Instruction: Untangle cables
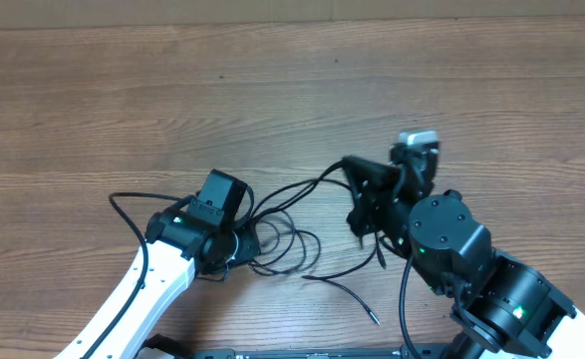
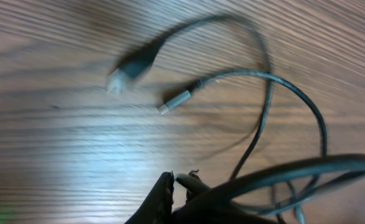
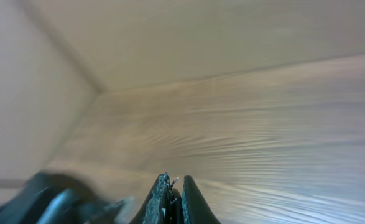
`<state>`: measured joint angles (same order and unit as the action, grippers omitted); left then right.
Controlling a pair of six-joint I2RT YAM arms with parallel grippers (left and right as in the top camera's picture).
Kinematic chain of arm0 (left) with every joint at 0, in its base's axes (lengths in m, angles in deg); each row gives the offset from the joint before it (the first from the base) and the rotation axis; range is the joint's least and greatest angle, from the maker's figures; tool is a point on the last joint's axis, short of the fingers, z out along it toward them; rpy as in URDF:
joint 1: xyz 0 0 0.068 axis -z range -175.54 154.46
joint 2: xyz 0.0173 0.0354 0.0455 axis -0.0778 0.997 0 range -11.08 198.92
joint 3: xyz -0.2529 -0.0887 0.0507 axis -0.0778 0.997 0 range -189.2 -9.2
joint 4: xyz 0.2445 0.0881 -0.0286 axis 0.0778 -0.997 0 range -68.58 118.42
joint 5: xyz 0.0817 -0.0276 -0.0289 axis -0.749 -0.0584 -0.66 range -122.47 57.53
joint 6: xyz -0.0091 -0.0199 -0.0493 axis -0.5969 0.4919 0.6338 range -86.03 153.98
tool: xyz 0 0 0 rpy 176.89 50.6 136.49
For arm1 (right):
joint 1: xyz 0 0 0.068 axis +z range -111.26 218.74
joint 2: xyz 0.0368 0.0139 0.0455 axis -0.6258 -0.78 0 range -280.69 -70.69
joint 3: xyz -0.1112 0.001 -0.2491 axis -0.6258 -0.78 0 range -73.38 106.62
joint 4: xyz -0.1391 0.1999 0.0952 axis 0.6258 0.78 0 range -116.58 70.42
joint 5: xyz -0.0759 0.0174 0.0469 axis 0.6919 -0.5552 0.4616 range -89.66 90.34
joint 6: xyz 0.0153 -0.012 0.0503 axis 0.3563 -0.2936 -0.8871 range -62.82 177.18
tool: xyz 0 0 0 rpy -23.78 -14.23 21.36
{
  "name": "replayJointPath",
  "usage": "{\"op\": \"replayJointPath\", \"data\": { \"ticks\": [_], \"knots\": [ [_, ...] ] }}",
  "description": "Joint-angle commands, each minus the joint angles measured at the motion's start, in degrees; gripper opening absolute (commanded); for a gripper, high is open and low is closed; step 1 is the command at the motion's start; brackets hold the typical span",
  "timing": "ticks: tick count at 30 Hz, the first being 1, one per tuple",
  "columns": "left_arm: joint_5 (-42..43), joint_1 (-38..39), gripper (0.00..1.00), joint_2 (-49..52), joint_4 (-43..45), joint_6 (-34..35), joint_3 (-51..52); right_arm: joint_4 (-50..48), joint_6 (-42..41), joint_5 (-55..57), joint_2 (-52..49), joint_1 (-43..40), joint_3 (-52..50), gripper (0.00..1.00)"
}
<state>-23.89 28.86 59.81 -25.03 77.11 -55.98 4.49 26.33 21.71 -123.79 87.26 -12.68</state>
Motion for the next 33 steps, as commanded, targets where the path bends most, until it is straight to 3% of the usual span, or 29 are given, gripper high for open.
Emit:
{"op": "replayJointPath", "data": {
  "ticks": [1,7,16,21,26,33],
  "knots": [
    [-7.56,-0.02,0.07,0.00,0.76,0.20,-0.07,3.48,-7.72,16.44,1.01,-0.33,1.29,0.04],
    [-6.29,-0.02,0.04,-0.04,9.99,-2.40,-0.09,13.09,-8.41,10.99,-1.22,-0.33,1.25,0.10],
    [5.64,-0.70,0.04,-0.35,22.71,-16.46,-0.83,19.04,-8.39,-4.09,-8.37,-0.33,1.25,0.55],
    [17.20,-2.56,0.04,-1.31,23.87,-28.85,-1.64,16.76,-8.39,-9.99,-10.88,-0.33,1.25,0.72],
    [23.15,-5.31,0.04,-2.51,23.93,-32.02,-1.84,14.80,-8.44,-12.66,-12.22,-0.33,1.25,0.74],
    [19.23,-11.47,0.04,-2.82,20.72,-27.89,-1.81,17.09,-16.06,-13.86,-14.82,-0.33,1.14,0.74]
  ]
}}
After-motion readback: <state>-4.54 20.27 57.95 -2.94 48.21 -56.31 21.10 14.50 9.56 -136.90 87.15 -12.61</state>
